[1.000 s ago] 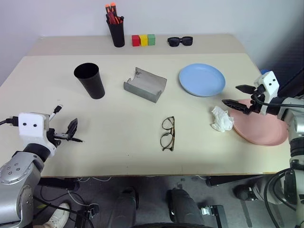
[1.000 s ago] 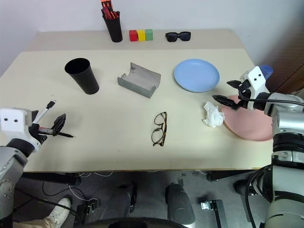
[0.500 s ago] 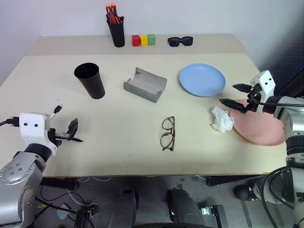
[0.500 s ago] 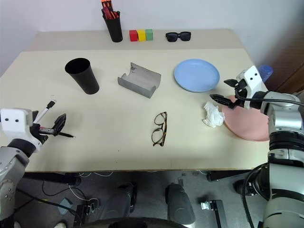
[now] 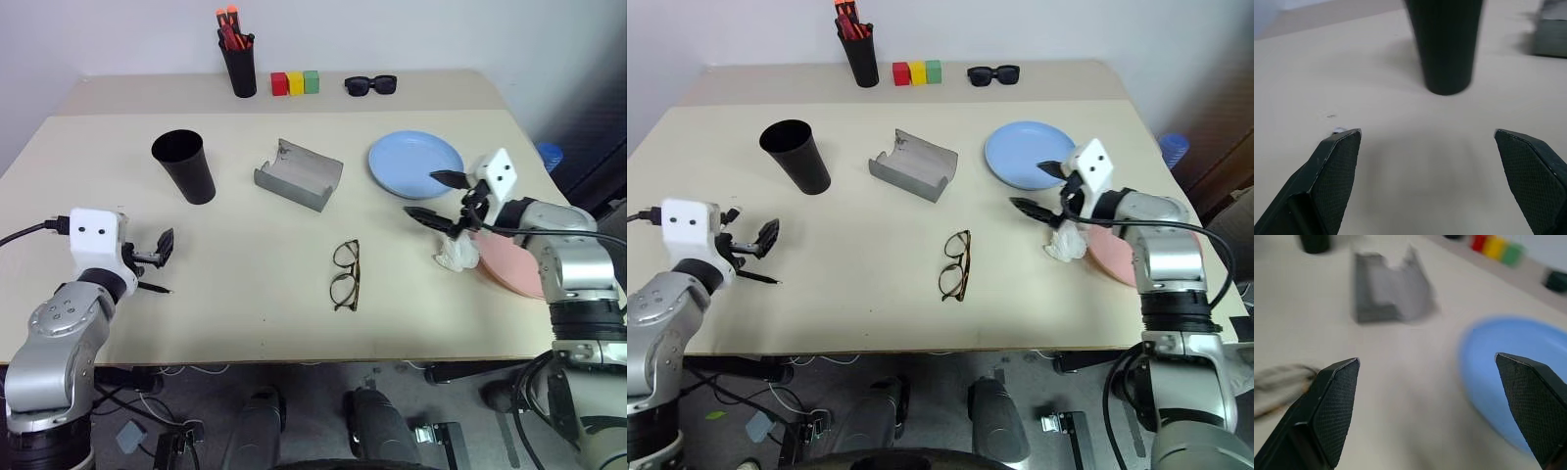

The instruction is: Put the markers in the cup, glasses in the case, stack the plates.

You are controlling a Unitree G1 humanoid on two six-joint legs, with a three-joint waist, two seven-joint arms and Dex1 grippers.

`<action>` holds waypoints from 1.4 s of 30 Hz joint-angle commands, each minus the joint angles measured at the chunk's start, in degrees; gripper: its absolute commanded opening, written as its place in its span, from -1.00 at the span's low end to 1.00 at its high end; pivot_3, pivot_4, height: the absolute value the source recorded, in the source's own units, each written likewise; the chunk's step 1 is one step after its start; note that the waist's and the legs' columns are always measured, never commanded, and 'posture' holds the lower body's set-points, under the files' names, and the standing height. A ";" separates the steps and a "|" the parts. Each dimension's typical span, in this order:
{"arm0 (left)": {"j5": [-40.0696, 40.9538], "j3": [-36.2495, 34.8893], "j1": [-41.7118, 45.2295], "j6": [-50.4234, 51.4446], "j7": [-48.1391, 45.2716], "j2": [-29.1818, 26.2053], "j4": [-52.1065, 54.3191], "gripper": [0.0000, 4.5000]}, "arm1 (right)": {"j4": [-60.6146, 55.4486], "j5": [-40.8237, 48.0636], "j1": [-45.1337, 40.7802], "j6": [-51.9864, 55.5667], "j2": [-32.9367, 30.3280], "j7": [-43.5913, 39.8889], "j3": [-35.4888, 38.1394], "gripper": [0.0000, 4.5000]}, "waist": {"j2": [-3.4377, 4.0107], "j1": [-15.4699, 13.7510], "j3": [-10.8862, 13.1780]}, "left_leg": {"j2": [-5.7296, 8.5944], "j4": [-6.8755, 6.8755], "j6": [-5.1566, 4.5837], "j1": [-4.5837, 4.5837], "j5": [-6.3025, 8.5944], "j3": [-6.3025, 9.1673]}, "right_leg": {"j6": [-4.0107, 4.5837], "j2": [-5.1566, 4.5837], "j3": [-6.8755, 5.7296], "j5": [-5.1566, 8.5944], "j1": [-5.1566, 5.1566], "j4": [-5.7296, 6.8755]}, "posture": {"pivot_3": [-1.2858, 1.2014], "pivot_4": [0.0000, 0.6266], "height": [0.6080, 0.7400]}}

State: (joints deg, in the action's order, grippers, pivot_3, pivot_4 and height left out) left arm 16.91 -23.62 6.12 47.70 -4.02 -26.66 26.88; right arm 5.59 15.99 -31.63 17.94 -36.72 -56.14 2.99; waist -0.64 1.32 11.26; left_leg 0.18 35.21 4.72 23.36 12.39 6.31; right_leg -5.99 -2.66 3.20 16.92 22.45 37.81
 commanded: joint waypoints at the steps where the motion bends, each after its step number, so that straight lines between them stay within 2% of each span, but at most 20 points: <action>1: -6.15 -5.11 6.85 9.71 17.81 10.18 3.81 0.99 | -12.36 2.82 1.48 3.17 3.87 -0.99 -6.38 1.00 | -0.10 -0.19 -0.05 | 0.02 0.04 0.00 0.01 0.00 0.04 | -0.03 -0.01 -0.02 -0.01 0.00 0.05 | 0.03 -0.52 1.00; 4: -10.87 -4.50 10.92 17.10 26.00 18.28 8.62 0.99 | -15.93 3.67 1.88 4.68 7.01 -1.02 -9.98 1.00 | -0.24 -0.28 -0.05 | 0.03 0.13 0.01 0.03 0.00 0.12 | -0.05 0.00 -0.10 -0.03 -0.01 0.15 | 0.03 -0.52 1.00; 8: -13.02 -6.21 15.06 24.13 30.57 26.32 11.15 0.99 | -17.33 4.36 2.05 5.73 9.83 -0.70 -13.11 1.00 | -0.32 -0.55 -0.08 | 0.08 0.22 0.02 0.04 0.00 0.13 | -0.09 -0.02 -0.11 -0.04 -0.04 0.16 | 0.03 -0.52 1.00; 12: -15.97 -11.05 18.73 28.69 33.79 31.77 10.51 0.99 | -16.86 4.26 2.26 5.27 10.65 -1.31 -14.61 1.00 | -0.34 -0.29 -0.07 | 0.09 0.23 0.03 0.03 -0.01 0.14 | -0.08 0.01 -0.13 -0.04 -0.03 0.17 | 0.03 -0.52 1.00; 16: -17.58 -14.07 22.00 31.41 34.32 33.69 9.06 0.99 | -16.69 3.91 2.49 4.84 10.88 -1.39 -15.22 1.00 | -0.36 -0.20 -0.06 | 0.08 0.22 0.03 0.02 -0.01 0.14 | -0.08 0.02 -0.13 -0.04 0.00 0.19 | 0.03 -0.52 1.00; 20: -19.24 -15.38 24.48 32.26 34.01 32.18 6.26 0.99 | -17.99 3.93 3.56 5.03 10.84 -0.94 -15.57 1.00 | -0.40 -0.25 -0.04 | 0.09 0.23 0.05 0.03 -0.02 0.15 | -0.08 0.02 -0.13 -0.04 -0.01 0.19 | 0.03 -0.52 1.00; 25: -19.13 -20.23 27.99 33.17 32.93 31.11 2.14 0.99 | -20.14 3.51 5.85 5.10 10.78 0.48 -15.87 1.00 | -0.40 -0.22 -0.04 | 0.09 0.22 0.06 0.03 -0.02 0.15 | -0.09 0.02 -0.14 -0.04 -0.01 0.19 | 0.03 -0.52 1.00; 29: -19.93 -22.81 29.73 33.52 32.97 31.41 -0.01 0.19 | -21.42 3.60 6.58 5.68 10.89 1.89 -15.68 1.00 | -0.41 -0.19 -0.04 | 0.08 0.22 0.08 0.03 -0.03 0.15 | -0.09 0.02 -0.14 -0.04 -0.01 0.19 | 0.03 -0.52 1.00; 34: -19.87 -25.01 31.36 33.08 32.70 32.44 -1.30 -0.97 | -22.89 3.89 7.16 6.41 10.59 2.85 -15.69 1.00 | -0.41 -0.22 -0.05 | 0.08 0.21 0.10 0.02 -0.04 0.15 | -0.09 0.02 -0.14 -0.04 -0.01 0.19 | 0.03 -0.52 1.00; 36: -19.44 -24.63 31.77 31.43 32.01 32.08 -2.14 -0.99 | -23.16 3.94 6.93 6.82 10.64 3.17 -15.72 1.00 | -0.41 -0.23 -0.05 | 0.08 0.21 0.12 0.02 -0.04 0.16 | -0.09 0.01 -0.14 -0.04 -0.01 0.19 | 0.03 -0.52 1.00; 42: -20.26 -15.17 29.52 18.11 28.19 25.64 -1.01 -0.99 | -23.08 3.84 6.53 6.93 10.77 3.53 -15.74 1.00 | -0.45 -0.23 -0.02 | 0.08 0.18 0.16 0.02 -0.06 0.16 | -0.09 0.02 -0.14 -0.04 0.01 0.19 | 0.03 -0.52 1.00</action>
State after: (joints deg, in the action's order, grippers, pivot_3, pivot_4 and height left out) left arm -3.13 -41.61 35.30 70.89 25.27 0.92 23.70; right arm -15.17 19.30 -24.50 25.11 -26.09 -52.78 -13.10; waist -1.09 1.08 11.24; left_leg 0.26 35.39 4.88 23.38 12.33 6.48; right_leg -6.07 -2.64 3.05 16.87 22.46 38.00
